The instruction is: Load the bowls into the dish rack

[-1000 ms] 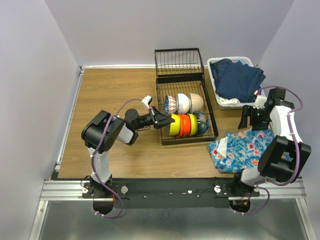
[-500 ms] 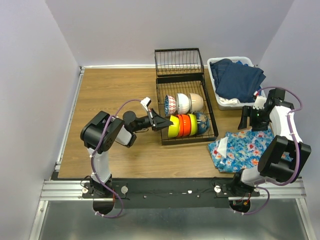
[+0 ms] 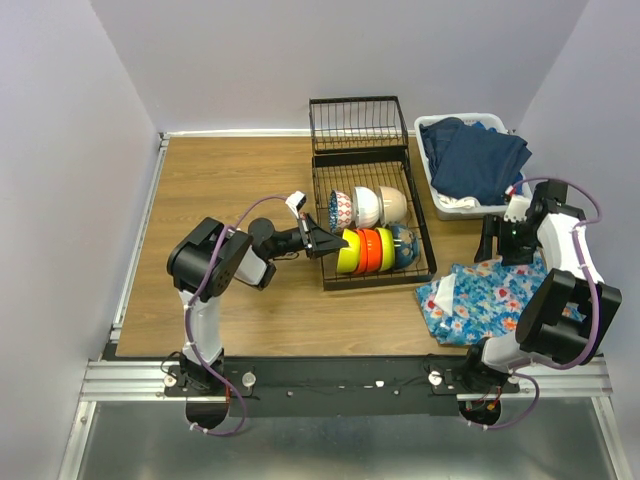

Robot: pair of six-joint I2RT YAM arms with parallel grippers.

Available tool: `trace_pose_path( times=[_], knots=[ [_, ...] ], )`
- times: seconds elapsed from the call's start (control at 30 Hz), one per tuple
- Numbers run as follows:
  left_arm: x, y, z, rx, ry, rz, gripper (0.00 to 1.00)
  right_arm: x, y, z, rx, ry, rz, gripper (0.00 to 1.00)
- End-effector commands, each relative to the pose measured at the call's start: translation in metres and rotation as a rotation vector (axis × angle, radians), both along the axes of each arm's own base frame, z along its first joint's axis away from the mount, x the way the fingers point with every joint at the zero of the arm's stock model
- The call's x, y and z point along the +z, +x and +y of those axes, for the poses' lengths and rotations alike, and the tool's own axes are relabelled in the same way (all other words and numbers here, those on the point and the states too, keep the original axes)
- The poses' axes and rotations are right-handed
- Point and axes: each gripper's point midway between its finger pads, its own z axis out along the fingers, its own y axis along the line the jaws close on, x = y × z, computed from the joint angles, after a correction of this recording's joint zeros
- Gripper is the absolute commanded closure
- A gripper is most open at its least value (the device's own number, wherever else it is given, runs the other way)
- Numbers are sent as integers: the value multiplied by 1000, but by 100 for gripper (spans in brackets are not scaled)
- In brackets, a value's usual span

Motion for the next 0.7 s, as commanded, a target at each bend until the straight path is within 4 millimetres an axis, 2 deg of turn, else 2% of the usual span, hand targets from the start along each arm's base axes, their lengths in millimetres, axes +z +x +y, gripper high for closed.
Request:
trace_pose_path(
  times=[0.0,0.17,0.2,0.27,0.43,0.53,0.57,0.67],
  knots=[
    [11,-7,4,32,-65,-103,100,-5,0,-1,7,-9,4,20],
    [3,-8,10,73,-9,-109,100,-1,6,-3,-2,-12,-6,20],
    [9,-9,10,85,0,-123,100,0,6,-3,-3,-12,-10,20],
    [-4,-10,15,126,56,-73,100,0,6,-3,-9,-11,-10,20],
    [-6,-10,21,154,100,-83,100,-1,3,-1,-15,-7,-12,20],
    [-8,-4,20,162,112,-78,91,-1,3,0,-18,-3,-14,20],
    [-6,-1,20,165,113,-82,83,-1,3,0,-19,-2,-16,20],
    [-12,1,19,167,133,-62,71,1,3,0,-23,-3,-16,20]
  ],
)
